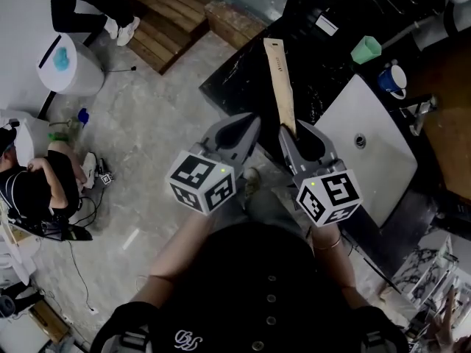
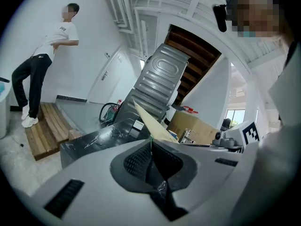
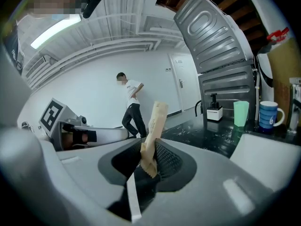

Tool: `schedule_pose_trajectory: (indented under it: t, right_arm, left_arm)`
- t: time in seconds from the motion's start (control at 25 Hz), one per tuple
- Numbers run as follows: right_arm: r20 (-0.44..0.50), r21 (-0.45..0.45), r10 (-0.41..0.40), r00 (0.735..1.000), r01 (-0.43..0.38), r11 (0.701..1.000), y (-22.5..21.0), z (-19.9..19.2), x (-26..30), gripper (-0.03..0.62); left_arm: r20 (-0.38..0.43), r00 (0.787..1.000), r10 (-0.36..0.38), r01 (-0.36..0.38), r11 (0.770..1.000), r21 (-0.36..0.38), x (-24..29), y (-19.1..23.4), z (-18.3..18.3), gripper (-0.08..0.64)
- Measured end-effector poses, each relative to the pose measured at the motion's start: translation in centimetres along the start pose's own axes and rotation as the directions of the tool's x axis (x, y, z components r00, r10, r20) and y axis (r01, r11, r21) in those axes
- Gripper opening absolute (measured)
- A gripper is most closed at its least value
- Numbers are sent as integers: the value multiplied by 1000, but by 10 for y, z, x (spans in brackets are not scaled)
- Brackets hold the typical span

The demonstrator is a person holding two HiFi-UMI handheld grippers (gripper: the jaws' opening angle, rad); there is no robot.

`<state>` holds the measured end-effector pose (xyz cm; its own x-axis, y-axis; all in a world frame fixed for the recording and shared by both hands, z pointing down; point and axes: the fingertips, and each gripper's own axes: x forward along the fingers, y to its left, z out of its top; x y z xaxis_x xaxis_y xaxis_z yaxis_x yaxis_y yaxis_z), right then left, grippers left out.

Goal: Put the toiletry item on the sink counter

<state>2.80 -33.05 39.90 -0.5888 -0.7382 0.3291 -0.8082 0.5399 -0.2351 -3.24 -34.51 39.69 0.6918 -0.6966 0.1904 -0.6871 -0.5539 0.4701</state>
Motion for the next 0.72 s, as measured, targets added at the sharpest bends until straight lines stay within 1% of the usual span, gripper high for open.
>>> schedule_pose_trajectory:
  t: [0.36,0.72]
  right_arm:
    - [-45,18,-39,998,40,999,-20,-16,11,91]
    - [-122,36,-41,992,46,998,-23,-40,21,91]
  left_arm:
    - [-38,999,20,-21,999,-26,10,13,-16,17]
    - [-57,998,19,-22,998,-52,20,16,-32,17]
